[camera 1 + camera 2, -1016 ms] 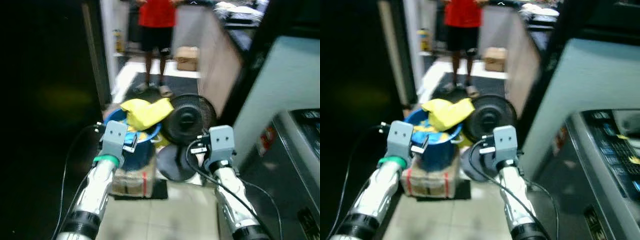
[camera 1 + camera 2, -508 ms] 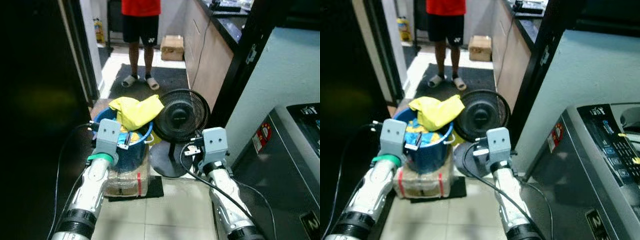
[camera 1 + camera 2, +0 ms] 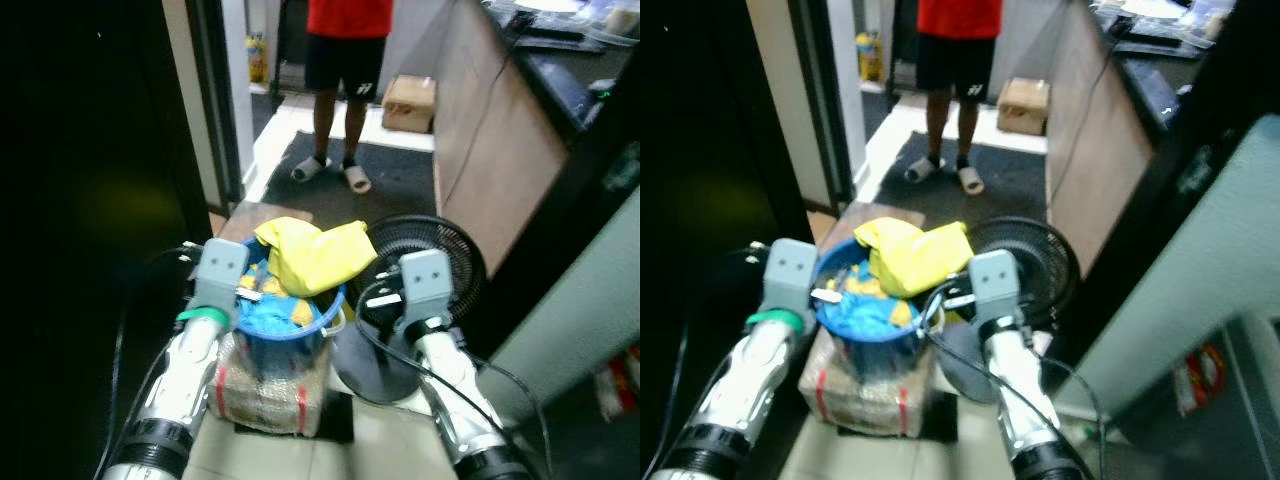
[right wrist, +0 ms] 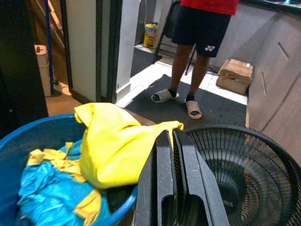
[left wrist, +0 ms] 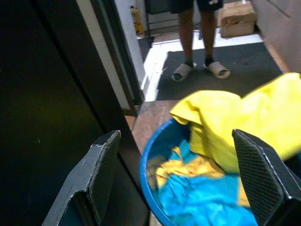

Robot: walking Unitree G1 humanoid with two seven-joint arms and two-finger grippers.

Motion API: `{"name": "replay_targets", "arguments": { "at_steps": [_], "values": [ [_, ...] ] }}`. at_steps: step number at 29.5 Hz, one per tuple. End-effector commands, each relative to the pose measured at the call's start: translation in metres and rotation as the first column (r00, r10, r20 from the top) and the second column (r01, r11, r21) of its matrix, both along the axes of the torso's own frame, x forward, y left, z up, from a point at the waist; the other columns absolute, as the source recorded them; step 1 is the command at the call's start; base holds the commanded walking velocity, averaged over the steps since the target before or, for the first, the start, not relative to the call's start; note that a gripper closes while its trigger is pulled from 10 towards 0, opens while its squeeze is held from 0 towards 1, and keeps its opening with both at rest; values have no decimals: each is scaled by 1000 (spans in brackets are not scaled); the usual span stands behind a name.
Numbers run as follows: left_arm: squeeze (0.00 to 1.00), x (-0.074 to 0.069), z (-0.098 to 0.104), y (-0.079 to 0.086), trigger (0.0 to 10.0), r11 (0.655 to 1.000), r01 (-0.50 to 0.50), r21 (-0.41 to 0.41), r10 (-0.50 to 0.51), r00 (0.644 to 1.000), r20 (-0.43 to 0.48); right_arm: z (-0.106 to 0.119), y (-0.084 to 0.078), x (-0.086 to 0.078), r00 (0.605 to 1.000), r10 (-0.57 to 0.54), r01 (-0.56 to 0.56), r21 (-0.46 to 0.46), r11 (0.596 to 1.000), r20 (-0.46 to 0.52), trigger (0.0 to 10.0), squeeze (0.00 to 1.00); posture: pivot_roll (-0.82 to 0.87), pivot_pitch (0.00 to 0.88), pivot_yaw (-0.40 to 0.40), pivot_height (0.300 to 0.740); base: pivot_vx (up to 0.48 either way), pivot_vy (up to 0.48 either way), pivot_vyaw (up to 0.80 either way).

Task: Clothes washing

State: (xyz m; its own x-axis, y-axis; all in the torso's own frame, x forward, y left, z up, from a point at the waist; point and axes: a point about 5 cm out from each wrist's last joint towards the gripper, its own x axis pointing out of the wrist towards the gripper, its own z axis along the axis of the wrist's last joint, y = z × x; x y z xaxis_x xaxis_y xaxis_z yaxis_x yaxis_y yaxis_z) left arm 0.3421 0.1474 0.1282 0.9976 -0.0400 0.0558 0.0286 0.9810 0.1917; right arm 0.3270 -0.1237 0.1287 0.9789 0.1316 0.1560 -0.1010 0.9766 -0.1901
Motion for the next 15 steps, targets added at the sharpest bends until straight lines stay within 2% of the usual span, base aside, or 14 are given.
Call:
{"name": "replay_targets", "arguments": {
  "at_steps": [1,15],
  "values": [
    [0,-2,-6,-6,10000,1000,18,6,-18,1000,-23,-6,-8,-1,999,-27,27,3,1000,-27,10000,0,35,0,28,740,446,0,0],
    [0,-1,-6,-6,10000,1000,20,8,-20,1000,-22,-6,-6,-1,1000,-18,18,2,1000,-22,10000,0,37,0,28,740,448,0,0]
  ]
}}
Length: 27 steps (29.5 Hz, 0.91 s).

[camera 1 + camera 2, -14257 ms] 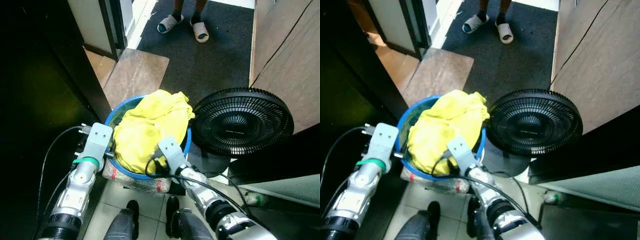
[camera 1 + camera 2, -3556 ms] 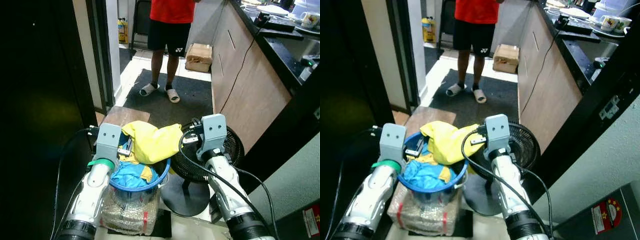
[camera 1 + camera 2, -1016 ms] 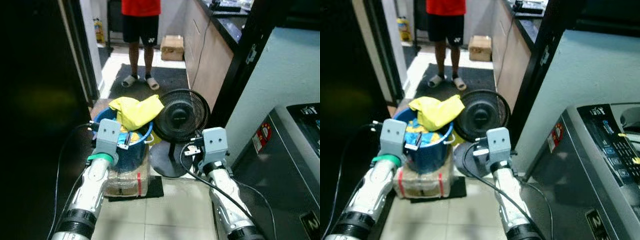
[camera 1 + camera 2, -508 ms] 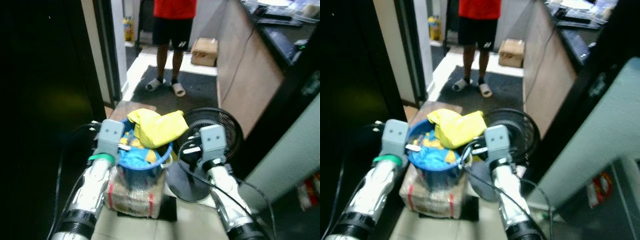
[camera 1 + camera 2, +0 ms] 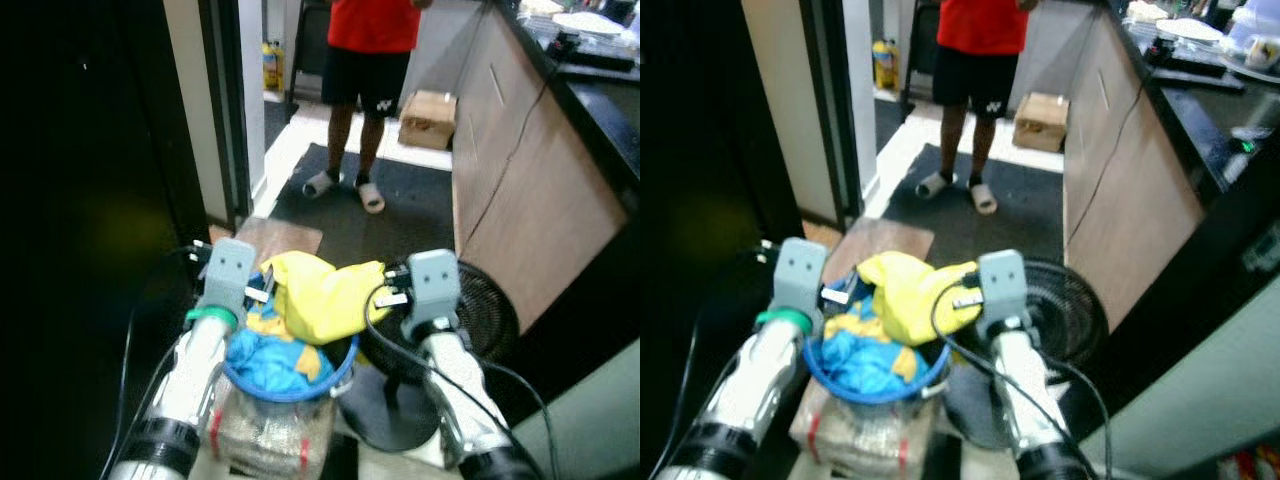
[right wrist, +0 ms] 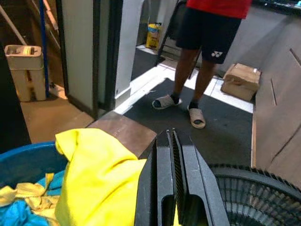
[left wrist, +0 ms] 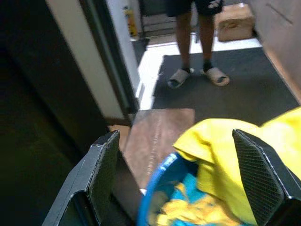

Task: Clothes washing

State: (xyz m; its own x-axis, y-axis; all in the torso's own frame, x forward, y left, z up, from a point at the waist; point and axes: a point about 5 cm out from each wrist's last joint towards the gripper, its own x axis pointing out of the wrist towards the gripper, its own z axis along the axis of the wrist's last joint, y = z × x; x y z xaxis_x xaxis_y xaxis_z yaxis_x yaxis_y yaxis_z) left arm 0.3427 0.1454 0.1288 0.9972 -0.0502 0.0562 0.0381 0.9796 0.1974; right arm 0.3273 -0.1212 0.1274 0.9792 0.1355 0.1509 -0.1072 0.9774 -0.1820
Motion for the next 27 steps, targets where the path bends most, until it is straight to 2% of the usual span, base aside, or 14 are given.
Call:
{"name": "replay_targets", "arguments": {
  "at_steps": [1,5,27],
  "values": [
    [0,-2,-6,-4,10000,1000,10,3,-10,1000,-23,-5,-8,-1,1000,-23,23,-5,1000,-15,10000,0,37,0,28,740,450,0,0],
    [0,-2,-6,-4,10000,1000,11,4,-11,1000,-23,-5,-8,-1,1000,-21,21,-6,1000,-16,10000,0,38,0,29,740,443,0,0],
    [0,-6,-17,-5,10000,1000,17,11,-16,998,-66,-9,-5,-5,1000,-2,2,-3,1000,-26,10000,0,37,0,30,740,0,0,0]
  ]
}}
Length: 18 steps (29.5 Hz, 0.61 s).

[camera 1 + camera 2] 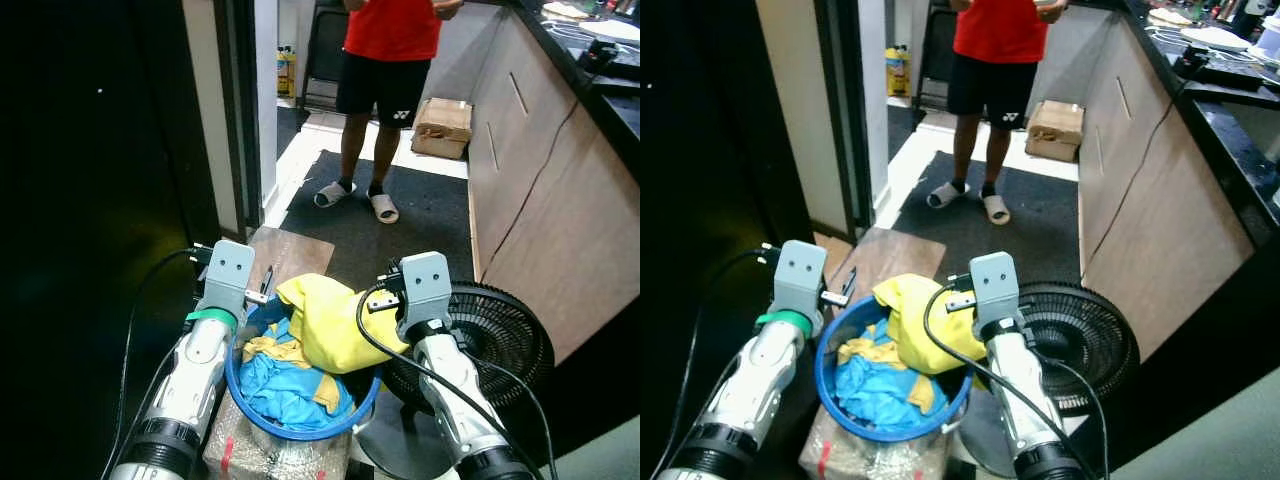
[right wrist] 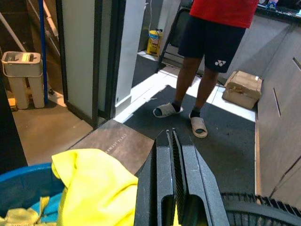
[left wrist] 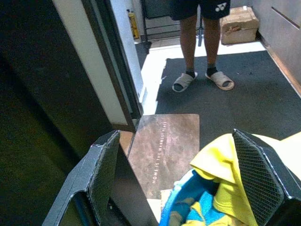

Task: Clothes washing

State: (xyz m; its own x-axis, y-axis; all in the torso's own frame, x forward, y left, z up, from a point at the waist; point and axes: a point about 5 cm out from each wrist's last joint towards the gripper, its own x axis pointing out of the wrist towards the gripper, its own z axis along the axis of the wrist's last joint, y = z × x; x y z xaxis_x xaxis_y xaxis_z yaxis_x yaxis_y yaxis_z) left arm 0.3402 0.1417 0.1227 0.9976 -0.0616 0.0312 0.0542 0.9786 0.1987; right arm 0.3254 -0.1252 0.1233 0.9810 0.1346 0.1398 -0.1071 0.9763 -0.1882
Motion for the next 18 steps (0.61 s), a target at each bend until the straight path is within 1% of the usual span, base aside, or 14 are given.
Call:
{"name": "replay_targets", "arguments": {
  "at_steps": [1,5,6,14,15,18],
  "values": [
    [0,-5,-12,0,10000,1000,3,10,-3,999,-45,-6,0,-3,1000,2,-2,6,1000,-18,10000,0,37,0,30,740,0,0,0],
    [0,-6,-14,1,10000,1000,-1,11,2,999,-52,-7,1,-4,1000,5,-5,-8,1000,-20,10000,0,37,0,30,740,0,0,0],
    [0,-6,-14,2,10000,1000,-4,11,5,999,-52,-8,2,-4,1000,10,-10,-1,1000,-24,10000,0,44,0,25,730,0,0,0],
    [0,-6,-14,2,10000,1000,-5,11,6,999,-52,-8,1,-4,1000,5,-5,5,1000,-28,10000,0,43,0,26,705,0,0,0],
    [0,-7,-14,1,10000,1000,-4,11,5,999,-52,-8,1,-4,1000,5,-5,7,1000,-28,10000,0,43,0,26,695,0,0,0],
    [0,-6,-14,1,10000,1000,-2,11,3,999,-52,-8,1,-4,1000,4,-4,9,1000,-28,10000,0,40,0,28,685,0,0,0]
  ]
}}
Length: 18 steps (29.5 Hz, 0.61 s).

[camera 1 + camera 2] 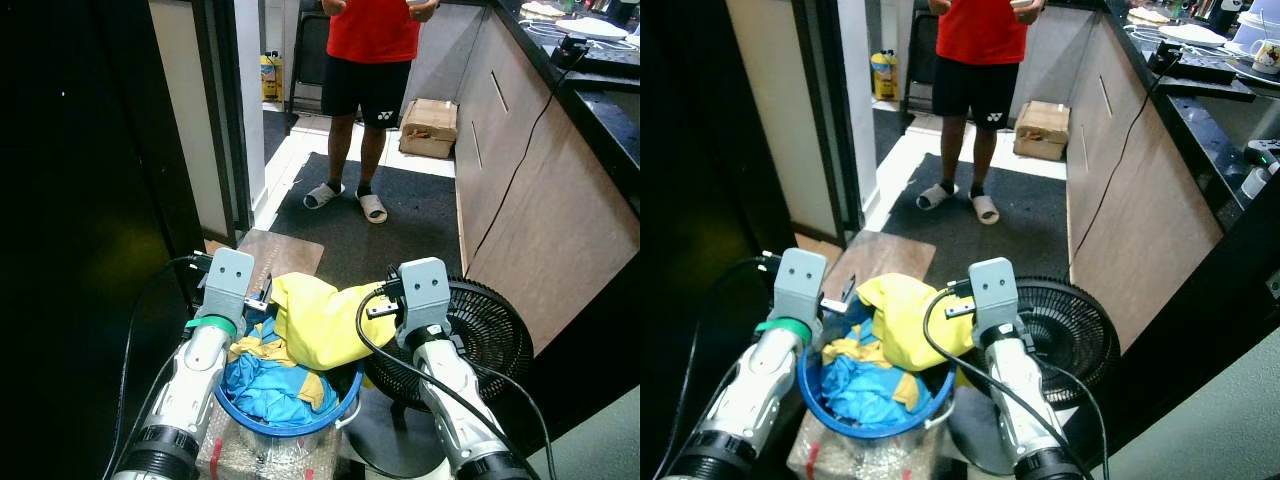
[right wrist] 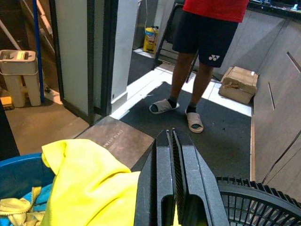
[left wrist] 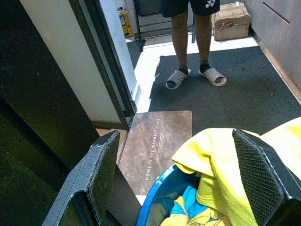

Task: Clothes washing

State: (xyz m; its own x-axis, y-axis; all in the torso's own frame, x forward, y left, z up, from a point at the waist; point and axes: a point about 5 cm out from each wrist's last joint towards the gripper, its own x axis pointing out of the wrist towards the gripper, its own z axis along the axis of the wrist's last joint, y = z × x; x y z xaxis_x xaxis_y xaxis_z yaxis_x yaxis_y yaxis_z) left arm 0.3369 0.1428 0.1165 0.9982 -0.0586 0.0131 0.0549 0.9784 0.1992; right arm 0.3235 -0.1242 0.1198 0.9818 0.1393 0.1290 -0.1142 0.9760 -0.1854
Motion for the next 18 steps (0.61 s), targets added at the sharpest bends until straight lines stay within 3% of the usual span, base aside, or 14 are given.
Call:
{"name": "replay_targets", "arguments": {
  "at_steps": [1,18],
  "values": [
    [0,-3,-8,0,10000,1000,1,10,-1,999,-34,-4,-1,-2,1000,-2,2,8,1000,-17,10000,0,40,0,28,680,0,0,0],
    [0,-3,-8,0,10000,1000,2,13,-2,999,-34,-5,0,-3,1000,-3,3,13,1000,-18,10000,0,44,0,30,635,0,0,0]
  ]
}}
